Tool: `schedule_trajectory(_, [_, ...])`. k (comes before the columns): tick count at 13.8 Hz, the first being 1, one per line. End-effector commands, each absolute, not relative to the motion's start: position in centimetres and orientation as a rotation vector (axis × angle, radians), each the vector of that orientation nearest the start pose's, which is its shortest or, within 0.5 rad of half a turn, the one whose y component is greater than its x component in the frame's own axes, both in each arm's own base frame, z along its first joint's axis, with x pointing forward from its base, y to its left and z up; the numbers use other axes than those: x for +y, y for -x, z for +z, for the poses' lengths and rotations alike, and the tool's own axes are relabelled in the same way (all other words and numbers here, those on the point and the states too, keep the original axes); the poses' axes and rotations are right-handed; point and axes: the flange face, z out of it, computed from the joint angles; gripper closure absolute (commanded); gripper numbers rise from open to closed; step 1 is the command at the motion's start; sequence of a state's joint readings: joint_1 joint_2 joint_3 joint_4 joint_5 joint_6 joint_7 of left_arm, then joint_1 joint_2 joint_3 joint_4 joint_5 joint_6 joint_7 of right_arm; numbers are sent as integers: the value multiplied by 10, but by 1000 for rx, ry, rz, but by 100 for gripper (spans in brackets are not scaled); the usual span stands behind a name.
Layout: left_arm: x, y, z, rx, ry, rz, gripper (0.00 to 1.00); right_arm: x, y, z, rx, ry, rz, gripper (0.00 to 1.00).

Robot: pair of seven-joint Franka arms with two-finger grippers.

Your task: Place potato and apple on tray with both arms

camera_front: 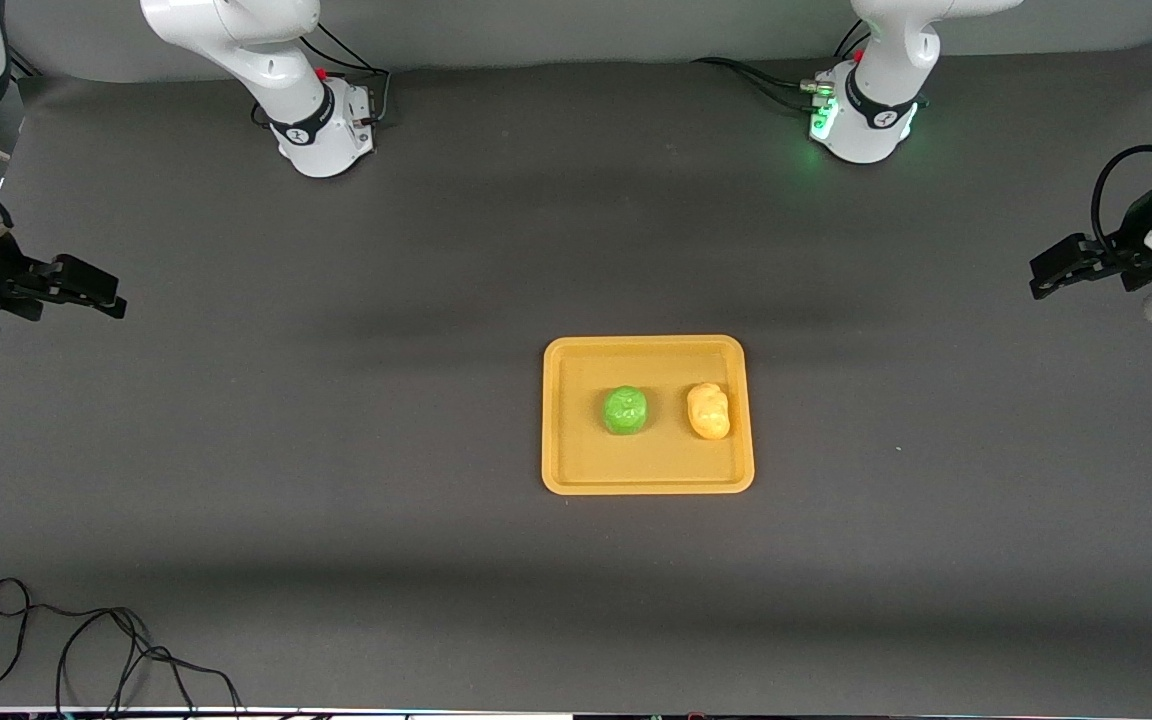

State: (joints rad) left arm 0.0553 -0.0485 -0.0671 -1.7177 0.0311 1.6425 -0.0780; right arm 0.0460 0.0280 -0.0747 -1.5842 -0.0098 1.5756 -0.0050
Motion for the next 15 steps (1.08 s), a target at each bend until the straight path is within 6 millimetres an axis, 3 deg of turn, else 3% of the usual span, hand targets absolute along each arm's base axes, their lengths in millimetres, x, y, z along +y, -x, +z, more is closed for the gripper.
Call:
schedule_trajectory(1, [-4, -543, 590, -85, 3095, 38, 0, -28, -561, 605, 26, 3155, 25, 0])
schedule_trajectory(15, [-8, -544, 582, -101, 3107, 69, 0, -26, -557, 603, 51, 3145, 80, 0])
